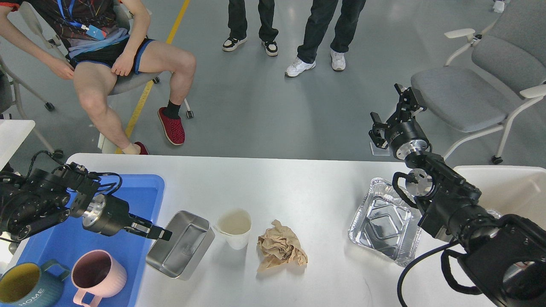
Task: Tidy desktop
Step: 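Lift the steel tray and carry it over the blue basin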
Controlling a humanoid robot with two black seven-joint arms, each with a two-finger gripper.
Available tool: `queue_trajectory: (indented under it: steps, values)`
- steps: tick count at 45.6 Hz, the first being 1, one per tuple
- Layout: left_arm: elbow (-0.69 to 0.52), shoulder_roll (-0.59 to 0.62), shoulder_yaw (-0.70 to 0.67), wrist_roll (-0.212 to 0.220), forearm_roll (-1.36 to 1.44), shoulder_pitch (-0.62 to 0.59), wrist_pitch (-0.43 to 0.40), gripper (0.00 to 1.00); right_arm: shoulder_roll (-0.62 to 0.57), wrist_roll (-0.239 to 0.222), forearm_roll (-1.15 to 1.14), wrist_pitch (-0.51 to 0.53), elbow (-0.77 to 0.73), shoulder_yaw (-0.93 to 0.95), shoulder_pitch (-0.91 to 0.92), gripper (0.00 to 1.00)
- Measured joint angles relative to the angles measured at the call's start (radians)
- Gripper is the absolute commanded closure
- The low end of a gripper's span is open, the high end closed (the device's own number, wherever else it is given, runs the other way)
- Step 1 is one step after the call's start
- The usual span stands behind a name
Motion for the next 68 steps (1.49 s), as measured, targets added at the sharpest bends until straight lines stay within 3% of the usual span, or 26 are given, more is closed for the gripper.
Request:
queue_trajectory:
  steps: [12, 27, 53, 68]
  values:
    - [-0.002, 0.027, -0.004, 0.0, -0.01, -0.04, -0.006, 0.98, 0.0, 0.0, -0.001, 0.0, 0.0, 0.0, 0.0, 0.0]
    - [-0.01, 0.046, -0.005, -0.011, -0.013, -0.133, -0.071, 0.98, 0.0, 0.0, -0.002, 0.0, 0.0, 0.0, 0.002, 0.0]
    - [-0.133, 0.161, 0.031, -0.008, -0.004, -0.273, -0.138, 0.98, 0.006, 0.0, -0.003, 0.0, 0.0, -0.001, 0.004, 0.0]
    - [-0.116, 0.161, 0.031, -0.003, 0.001, -0.268, -0.136, 0.98, 0.006, 0.0, -0.003, 0.0, 0.0, -0.002, 0.004, 0.0]
